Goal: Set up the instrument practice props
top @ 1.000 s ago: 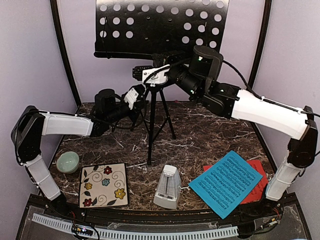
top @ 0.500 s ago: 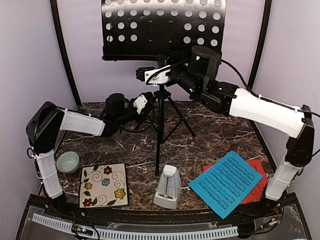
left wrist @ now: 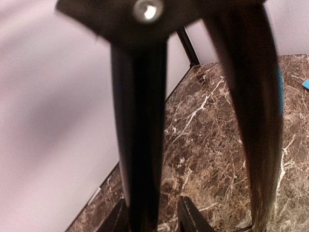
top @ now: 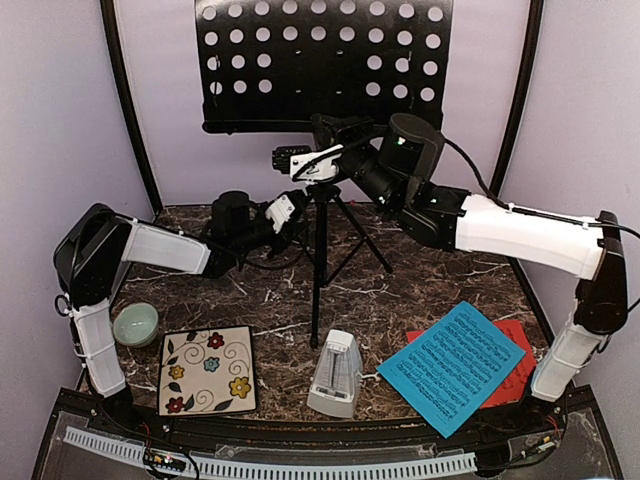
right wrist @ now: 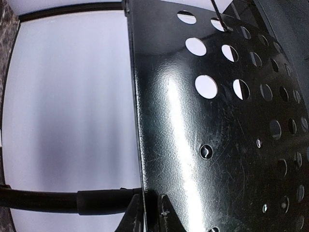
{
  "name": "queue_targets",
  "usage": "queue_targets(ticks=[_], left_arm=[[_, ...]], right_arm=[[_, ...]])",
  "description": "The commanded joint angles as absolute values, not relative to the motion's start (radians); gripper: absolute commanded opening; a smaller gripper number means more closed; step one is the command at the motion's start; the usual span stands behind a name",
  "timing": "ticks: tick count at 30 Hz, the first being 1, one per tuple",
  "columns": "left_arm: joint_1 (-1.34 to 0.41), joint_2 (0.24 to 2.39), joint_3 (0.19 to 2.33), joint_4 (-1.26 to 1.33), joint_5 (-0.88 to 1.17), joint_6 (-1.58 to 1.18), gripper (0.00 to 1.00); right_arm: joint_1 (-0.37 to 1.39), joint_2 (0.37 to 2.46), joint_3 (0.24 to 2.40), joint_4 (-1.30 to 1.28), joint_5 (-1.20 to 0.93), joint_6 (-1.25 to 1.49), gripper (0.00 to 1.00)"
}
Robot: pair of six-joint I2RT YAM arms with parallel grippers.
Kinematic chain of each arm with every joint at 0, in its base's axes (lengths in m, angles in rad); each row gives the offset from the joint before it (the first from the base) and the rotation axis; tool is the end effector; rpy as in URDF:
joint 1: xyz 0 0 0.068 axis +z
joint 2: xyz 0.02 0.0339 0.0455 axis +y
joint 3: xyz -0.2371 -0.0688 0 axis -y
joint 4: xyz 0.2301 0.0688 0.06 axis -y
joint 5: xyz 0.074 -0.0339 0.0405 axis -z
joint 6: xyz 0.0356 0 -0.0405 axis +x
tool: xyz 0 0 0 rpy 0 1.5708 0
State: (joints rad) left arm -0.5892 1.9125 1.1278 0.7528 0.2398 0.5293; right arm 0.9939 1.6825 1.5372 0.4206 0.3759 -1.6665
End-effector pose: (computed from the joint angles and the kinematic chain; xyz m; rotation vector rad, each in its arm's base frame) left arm 0.3388 -0.2366 0.2133 1.0047 1.2541 -0.2385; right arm 0.2214 0.3163 0.4043 -1.2022 0.6364 -0.8122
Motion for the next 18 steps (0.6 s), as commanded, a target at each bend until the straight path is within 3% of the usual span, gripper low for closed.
queue_targets(ticks=[1, 3, 5, 7, 18], left_arm=[[-0.592, 1.868, 1.084, 0.752, 0.243, 0.517, 0.42], [-0.592, 1.845, 1.069, 0.763, 0.250, 0.508, 0.44], [-0.592, 1.828, 1.056, 0.772, 0.252, 0.501, 0.46], [-0.593, 1.812, 1.045, 0.776, 0.251, 0.493, 0.49], [-0.592, 1.762, 1.030, 0.749, 0.252, 0.456, 0.58]], right_arm=[[0.993, 1.601, 1.506, 0.758, 0.362, -1.652, 0.20], [0.995, 1.601, 1.493, 0.759, 0.361, -1.648, 0.28], [0.998, 1.564, 1.477, 0.760, 0.356, -1.646, 0.48], [1.002, 1.554, 1.459, 0.763, 0.352, -1.647, 0.57], [1.019, 1.485, 1.386, 0.642, 0.346, -1.526, 0.83]])
